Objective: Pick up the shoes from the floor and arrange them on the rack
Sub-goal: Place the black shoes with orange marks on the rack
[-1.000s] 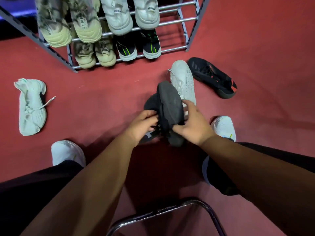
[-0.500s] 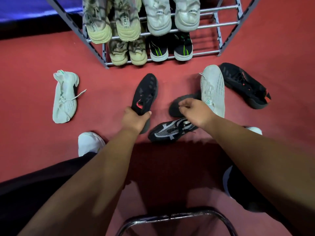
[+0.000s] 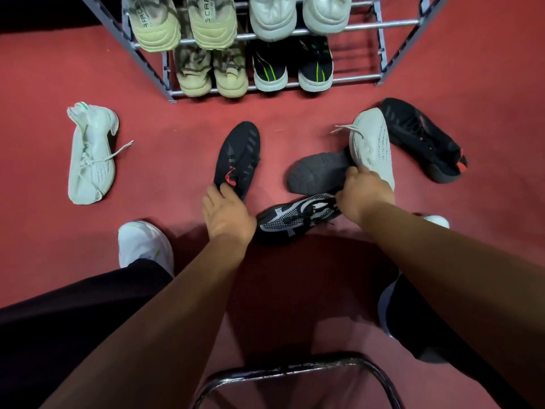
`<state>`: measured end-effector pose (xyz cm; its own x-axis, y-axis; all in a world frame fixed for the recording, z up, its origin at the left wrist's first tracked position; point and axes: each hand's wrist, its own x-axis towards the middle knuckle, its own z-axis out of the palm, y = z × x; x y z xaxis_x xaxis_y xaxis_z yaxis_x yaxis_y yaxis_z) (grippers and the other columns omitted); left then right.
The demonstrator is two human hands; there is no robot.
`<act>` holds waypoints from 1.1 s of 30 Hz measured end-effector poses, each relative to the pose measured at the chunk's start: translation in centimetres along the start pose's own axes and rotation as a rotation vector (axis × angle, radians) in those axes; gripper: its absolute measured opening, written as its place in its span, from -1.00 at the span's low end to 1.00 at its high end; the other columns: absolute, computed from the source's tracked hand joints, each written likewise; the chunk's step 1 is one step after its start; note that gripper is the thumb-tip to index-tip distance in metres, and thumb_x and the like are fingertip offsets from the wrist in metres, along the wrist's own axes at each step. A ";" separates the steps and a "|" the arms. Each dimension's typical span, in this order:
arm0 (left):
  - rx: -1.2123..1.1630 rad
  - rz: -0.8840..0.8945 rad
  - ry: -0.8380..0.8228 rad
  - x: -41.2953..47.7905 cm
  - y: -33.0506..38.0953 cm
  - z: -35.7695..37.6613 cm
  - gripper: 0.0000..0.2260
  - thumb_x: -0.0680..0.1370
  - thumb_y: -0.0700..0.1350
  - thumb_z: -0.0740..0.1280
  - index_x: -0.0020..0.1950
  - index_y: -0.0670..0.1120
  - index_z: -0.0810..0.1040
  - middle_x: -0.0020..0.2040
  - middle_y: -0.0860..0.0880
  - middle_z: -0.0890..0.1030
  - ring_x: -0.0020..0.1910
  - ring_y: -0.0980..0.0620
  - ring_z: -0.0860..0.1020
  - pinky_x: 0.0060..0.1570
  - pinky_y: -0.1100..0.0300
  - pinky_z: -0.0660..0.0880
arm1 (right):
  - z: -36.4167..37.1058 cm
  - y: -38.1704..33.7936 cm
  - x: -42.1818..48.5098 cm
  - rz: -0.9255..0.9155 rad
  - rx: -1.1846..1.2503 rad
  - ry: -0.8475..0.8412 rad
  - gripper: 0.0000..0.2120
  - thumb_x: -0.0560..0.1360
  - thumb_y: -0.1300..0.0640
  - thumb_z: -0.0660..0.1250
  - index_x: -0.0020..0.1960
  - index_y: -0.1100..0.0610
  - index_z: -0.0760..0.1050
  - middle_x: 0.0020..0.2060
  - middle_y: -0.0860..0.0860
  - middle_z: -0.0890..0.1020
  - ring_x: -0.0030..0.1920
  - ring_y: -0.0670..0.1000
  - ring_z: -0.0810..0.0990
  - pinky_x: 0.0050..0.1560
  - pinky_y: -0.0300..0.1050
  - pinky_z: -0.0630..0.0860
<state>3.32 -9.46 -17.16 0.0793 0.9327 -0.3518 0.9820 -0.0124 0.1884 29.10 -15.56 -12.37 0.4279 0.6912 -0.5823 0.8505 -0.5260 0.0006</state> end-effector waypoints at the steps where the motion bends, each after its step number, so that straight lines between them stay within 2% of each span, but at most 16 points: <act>1: -0.003 0.078 0.035 -0.2 0.8 0.0 -0.44 0.39 -0.15 0.43 0.35 -0.27 0.42 0.36 -0.29 0.41 0.26 -0.33 0.41 0.31 -0.15 0.38 | 0.1 0.0 -0.1 0.037 0.010 -0.003 -0.55 0.59 0.00 0.28 0.39 0.21 0.38 0.36 0.17 0.48 0.36 0.25 0.48 0.22 0.13 0.49; 3: -0.004 0.255 0.044 -0.5 2.6 0.0 -0.51 0.39 -0.15 0.40 0.28 -0.27 0.47 0.31 -0.28 0.45 0.23 -0.32 0.44 0.29 -0.14 0.40 | 0.6 0.1 -0.2 0.119 0.037 0.009 -0.51 0.60 0.02 0.27 0.44 0.21 0.27 0.41 0.17 0.42 0.38 0.26 0.47 0.24 0.15 0.49; 5: -0.018 0.384 -0.052 -0.9 4.5 -0.1 -0.59 0.45 -0.14 0.38 0.27 -0.25 0.48 0.27 -0.23 0.47 0.23 -0.27 0.44 0.29 -0.10 0.41 | 1.0 0.4 -0.1 0.208 0.094 0.041 -0.49 0.60 0.03 0.26 0.45 0.19 0.21 0.42 0.15 0.39 0.36 0.28 0.51 0.20 0.14 0.48; 7: -0.070 0.410 -0.192 -1.6 6.0 0.1 -0.62 0.52 -0.14 0.36 0.32 -0.20 0.47 0.27 -0.18 0.47 0.27 -0.21 0.43 0.32 -0.06 0.40 | 1.2 0.7 0.2 0.283 0.111 0.067 -0.32 0.60 -0.03 0.26 0.58 0.23 0.08 0.51 0.16 0.33 0.37 0.30 0.52 0.21 0.15 0.48; 9: -0.110 0.403 -0.293 -2.1 7.0 0.7 -0.60 0.54 -0.14 0.37 0.37 -0.16 0.47 0.30 -0.15 0.47 0.33 -0.17 0.43 0.36 -0.03 0.41 | 0.9 1.2 0.5 0.383 0.070 0.057 -0.08 0.62 -0.13 0.24 0.69 0.25 -0.24 0.65 0.23 0.07 0.41 0.34 0.46 0.27 0.19 0.47; 11: -0.142 0.410 -0.319 -2.4 7.9 1.3 -0.60 0.53 -0.14 0.38 0.37 -0.15 0.48 0.30 -0.14 0.45 0.33 -0.16 0.43 0.39 -0.05 0.42 | 0.6 2.7 0.8 0.479 0.037 0.015 -0.04 0.61 -0.17 0.20 0.68 0.23 -0.33 0.68 0.26 -0.12 0.48 0.40 0.34 0.38 0.24 0.39; 12: -0.152 0.415 -0.319 -2.4 8.4 1.6 -0.60 0.53 -0.14 0.38 0.36 -0.15 0.48 0.30 -0.14 0.45 0.33 -0.15 0.42 0.39 -0.05 0.41 | 0.6 3.7 0.9 0.489 0.027 -0.007 -0.06 0.61 -0.14 0.21 0.69 0.23 -0.28 0.68 0.27 -0.12 0.51 0.40 0.31 0.42 0.24 0.35; 14: -0.151 0.424 -0.306 -2.3 9.5 1.8 -0.60 0.54 -0.14 0.38 0.36 -0.15 0.48 0.31 -0.13 0.44 0.33 -0.15 0.41 0.40 -0.04 0.40 | 0.7 5.8 0.9 0.434 0.029 0.007 -0.20 0.59 -0.05 0.25 0.67 0.26 -0.01 0.64 0.27 0.07 0.51 0.33 0.32 0.45 0.20 0.34; 16: -0.137 0.426 -0.297 -1.9 10.7 1.9 -0.59 0.55 -0.13 0.38 0.40 -0.15 0.46 0.34 -0.13 0.43 0.35 -0.15 0.39 0.41 -0.02 0.38 | 1.1 7.8 1.0 0.359 0.066 0.080 -0.39 0.56 0.02 0.28 0.53 0.24 0.24 0.48 0.22 0.30 0.45 0.30 0.38 0.42 0.17 0.37; 18: -0.128 0.436 -0.305 -1.5 11.8 2.0 -0.54 0.57 -0.11 0.37 0.46 -0.13 0.43 0.39 -0.10 0.40 0.38 -0.13 0.36 0.43 0.01 0.36 | 1.2 9.1 1.2 0.320 0.106 0.125 -0.48 0.53 0.03 0.33 0.40 0.24 0.34 0.37 0.22 0.39 0.38 0.32 0.43 0.39 0.19 0.40; 21: -0.083 0.473 -0.318 -0.3 13.5 2.3 -0.46 0.57 -0.08 0.37 0.55 -0.05 0.36 0.47 -0.05 0.33 0.42 -0.12 0.31 0.44 0.03 0.35 | 1.1 10.1 1.8 0.205 0.149 0.137 -0.55 0.50 0.06 0.38 0.30 0.24 0.39 0.29 0.24 0.41 0.31 0.36 0.45 0.33 0.22 0.43; 23: -0.036 0.426 -0.348 0.8 14.4 2.3 -0.35 0.55 -0.13 0.40 0.62 0.00 0.27 0.55 -0.03 0.26 0.47 -0.16 0.28 0.48 0.01 0.32 | 1.0 10.0 2.3 0.080 0.142 0.140 -0.55 0.51 0.03 0.39 0.30 0.20 0.40 0.27 0.20 0.42 0.29 0.34 0.45 0.26 0.21 0.43; 26: 0.085 0.326 -0.388 2.7 14.8 2.3 -0.18 0.48 -0.28 0.39 0.66 0.08 0.14 0.61 -0.03 0.18 0.53 -0.20 0.26 0.53 -0.04 0.29 | 0.7 9.0 3.3 -0.090 0.099 0.174 -0.46 0.50 0.01 0.41 0.42 0.09 0.39 0.30 0.14 0.41 0.26 0.31 0.47 0.24 0.20 0.47; 28: 0.123 0.361 -0.391 3.7 14.5 2.5 -0.12 0.42 -0.38 0.37 0.65 0.10 0.12 0.61 -0.02 0.20 0.52 -0.17 0.29 0.49 -0.05 0.34 | 0.3 8.0 4.3 -0.160 0.067 0.171 -0.35 0.50 0.00 0.41 0.54 0.05 0.32 0.40 0.15 0.38 0.29 0.29 0.45 0.29 0.20 0.46; 30: 0.139 0.454 -0.373 4.5 13.8 2.7 -0.12 0.43 -0.38 0.39 0.64 0.09 0.12 0.60 -0.02 0.22 0.51 -0.15 0.30 0.47 -0.03 0.37 | 0.0 7.1 5.3 -0.195 0.022 0.175 -0.30 0.53 -0.01 0.38 0.61 0.01 0.24 0.48 0.14 0.33 0.33 0.28 0.41 0.33 0.18 0.42; 33: 0.015 0.481 -0.477 5.4 12.4 2.5 -0.25 0.56 -0.25 0.38 0.68 0.07 0.14 0.64 -0.02 0.22 0.56 -0.12 0.26 0.57 0.02 0.23 | -0.3 6.4 6.3 -0.200 -0.024 0.184 -0.28 0.53 0.02 0.36 0.64 0.00 0.21 0.49 0.08 0.36 0.38 0.25 0.37 0.36 0.15 0.37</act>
<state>16.31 -5.47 -18.98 0.5718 0.5613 -0.5984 0.8204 -0.3945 0.4139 37.36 -14.43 -15.82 0.2968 0.8599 -0.4153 0.9299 -0.3592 -0.0790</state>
